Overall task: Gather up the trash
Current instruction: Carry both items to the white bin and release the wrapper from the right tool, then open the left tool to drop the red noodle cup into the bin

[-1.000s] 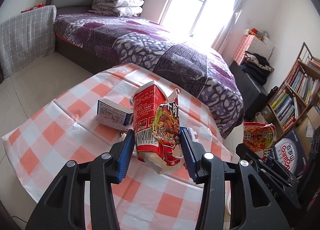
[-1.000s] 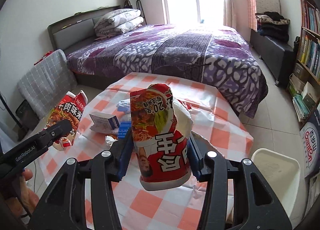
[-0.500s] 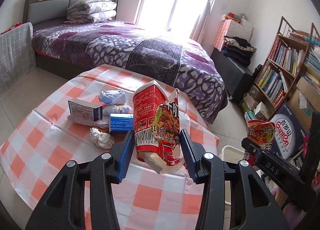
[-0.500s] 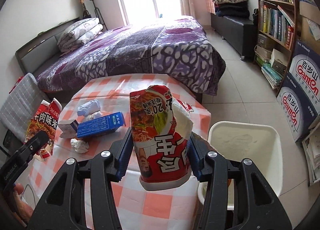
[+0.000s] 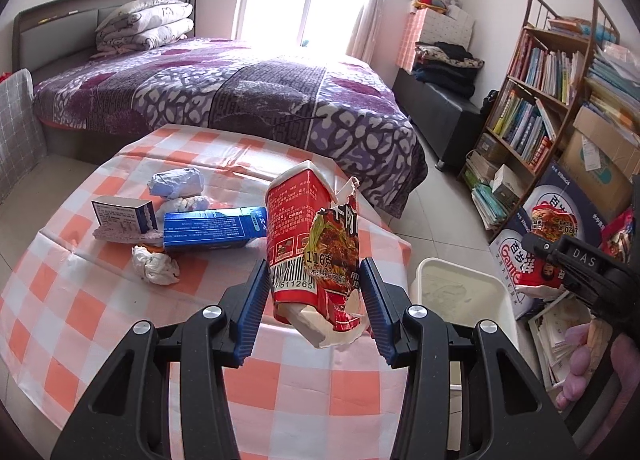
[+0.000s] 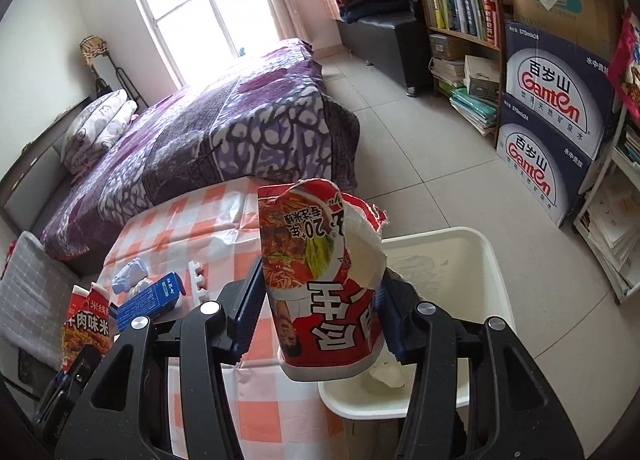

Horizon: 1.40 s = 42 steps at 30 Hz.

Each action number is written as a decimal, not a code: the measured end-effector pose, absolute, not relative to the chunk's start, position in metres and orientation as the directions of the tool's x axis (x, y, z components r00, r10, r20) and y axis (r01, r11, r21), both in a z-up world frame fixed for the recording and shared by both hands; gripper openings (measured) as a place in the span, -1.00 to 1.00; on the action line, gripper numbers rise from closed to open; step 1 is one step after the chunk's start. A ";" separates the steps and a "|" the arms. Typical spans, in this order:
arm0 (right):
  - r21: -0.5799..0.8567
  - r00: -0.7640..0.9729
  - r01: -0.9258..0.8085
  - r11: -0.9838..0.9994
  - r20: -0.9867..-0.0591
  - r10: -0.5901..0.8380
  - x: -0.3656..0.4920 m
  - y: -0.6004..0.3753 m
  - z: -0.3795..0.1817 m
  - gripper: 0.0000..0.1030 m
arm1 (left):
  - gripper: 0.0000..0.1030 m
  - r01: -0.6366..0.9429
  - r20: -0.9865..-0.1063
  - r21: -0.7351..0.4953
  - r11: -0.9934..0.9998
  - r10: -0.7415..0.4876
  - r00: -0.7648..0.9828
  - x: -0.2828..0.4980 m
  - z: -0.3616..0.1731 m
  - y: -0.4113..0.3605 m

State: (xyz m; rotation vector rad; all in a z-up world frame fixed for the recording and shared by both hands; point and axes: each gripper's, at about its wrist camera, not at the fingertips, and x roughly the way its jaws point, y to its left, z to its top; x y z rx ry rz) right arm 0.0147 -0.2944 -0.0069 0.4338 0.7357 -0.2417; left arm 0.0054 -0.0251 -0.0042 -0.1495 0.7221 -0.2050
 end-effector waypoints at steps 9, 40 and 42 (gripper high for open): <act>0.294 0.660 0.494 0.818 -0.739 -0.133 0.005 -0.339 -0.016 -0.05 | -0.10 0.188 -0.663 -0.193 0.963 -0.269 0.698 0.006 -0.016 -0.062; 0.391 0.587 0.720 0.573 -0.784 -0.203 -0.033 -0.436 -0.028 0.70 | -0.10 0.378 -0.739 -0.295 0.877 -0.460 0.491 0.025 -0.027 -0.207; 0.398 0.588 0.726 0.560 -0.782 -0.206 -0.035 -0.439 -0.028 0.70 | -0.10 0.390 -0.743 -0.307 0.868 -0.474 0.472 0.027 -0.028 -0.214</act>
